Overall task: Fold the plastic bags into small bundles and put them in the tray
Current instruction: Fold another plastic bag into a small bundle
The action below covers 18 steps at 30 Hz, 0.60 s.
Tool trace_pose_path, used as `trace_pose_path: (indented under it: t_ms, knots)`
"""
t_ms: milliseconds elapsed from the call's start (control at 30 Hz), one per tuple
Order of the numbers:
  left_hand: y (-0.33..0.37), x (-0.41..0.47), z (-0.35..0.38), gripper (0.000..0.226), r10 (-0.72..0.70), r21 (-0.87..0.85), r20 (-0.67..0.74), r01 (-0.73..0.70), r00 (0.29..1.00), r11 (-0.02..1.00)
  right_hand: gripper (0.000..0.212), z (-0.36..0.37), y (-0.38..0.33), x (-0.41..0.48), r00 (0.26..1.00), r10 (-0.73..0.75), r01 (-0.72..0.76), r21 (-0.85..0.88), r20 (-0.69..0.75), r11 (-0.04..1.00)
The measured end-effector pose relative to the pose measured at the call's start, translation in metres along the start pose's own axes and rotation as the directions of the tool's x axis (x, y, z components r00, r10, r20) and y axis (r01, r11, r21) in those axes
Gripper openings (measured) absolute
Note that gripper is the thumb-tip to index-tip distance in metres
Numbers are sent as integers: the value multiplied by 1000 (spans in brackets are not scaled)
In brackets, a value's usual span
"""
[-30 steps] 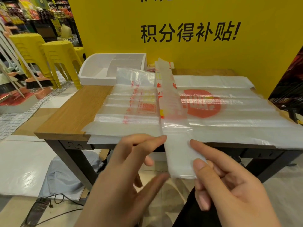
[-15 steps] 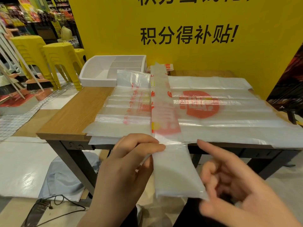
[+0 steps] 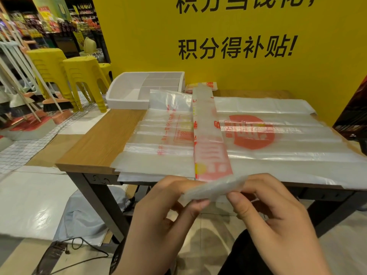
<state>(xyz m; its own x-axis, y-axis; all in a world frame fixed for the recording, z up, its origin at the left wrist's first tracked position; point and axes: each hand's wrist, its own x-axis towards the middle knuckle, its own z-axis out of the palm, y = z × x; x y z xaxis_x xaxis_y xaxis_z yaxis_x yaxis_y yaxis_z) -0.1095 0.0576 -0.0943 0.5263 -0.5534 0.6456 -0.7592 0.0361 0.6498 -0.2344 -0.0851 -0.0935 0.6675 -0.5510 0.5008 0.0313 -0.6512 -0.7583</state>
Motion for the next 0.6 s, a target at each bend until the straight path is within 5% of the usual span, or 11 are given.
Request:
trace_pose_path:
  t_ms: [200,600]
  knots:
    - [6,-4,10,11,-340,-327,-45,307,939,894,22,13,-4,-5,979,200,-176,312,-46,934]
    - [12,0,24,23,-423,-388,-177,332,889,860,11,19,-20,-7,913,404,-324,498,-61,805]
